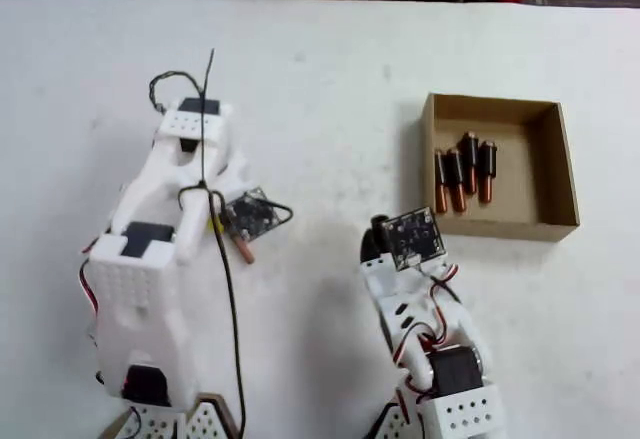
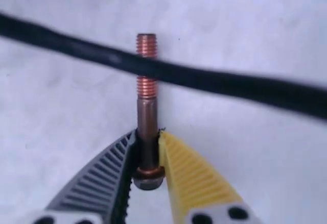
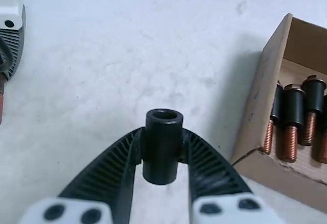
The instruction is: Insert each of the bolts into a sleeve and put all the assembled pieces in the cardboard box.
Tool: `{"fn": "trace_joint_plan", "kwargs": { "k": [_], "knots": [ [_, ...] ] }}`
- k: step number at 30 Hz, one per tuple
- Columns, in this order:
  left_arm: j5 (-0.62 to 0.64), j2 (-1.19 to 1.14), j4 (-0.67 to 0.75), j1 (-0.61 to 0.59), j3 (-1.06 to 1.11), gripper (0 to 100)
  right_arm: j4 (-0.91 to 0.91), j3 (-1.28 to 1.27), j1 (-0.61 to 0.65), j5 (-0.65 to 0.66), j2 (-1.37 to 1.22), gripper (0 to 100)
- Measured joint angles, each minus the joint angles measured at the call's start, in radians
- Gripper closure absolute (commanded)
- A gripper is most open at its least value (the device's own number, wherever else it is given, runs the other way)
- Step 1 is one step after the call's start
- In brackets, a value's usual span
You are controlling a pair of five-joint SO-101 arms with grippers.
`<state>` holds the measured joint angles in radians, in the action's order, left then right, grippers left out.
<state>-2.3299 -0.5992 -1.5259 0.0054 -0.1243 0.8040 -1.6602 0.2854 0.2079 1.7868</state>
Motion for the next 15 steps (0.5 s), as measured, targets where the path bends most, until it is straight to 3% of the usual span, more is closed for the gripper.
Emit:
{"fn": "trace_joint_plan", "kwargs": {
  "k": [8,15],
  "knots": [
    [0.0,0.0,0.0,0.0,0.0,89,0.0,0.0,0.0,0.0,0.0,98.1],
    [0.0,0.0,0.0,0.002,0.0,88,0.0,0.0,0.0,0.0,0.0,98.1]
  ]
}}
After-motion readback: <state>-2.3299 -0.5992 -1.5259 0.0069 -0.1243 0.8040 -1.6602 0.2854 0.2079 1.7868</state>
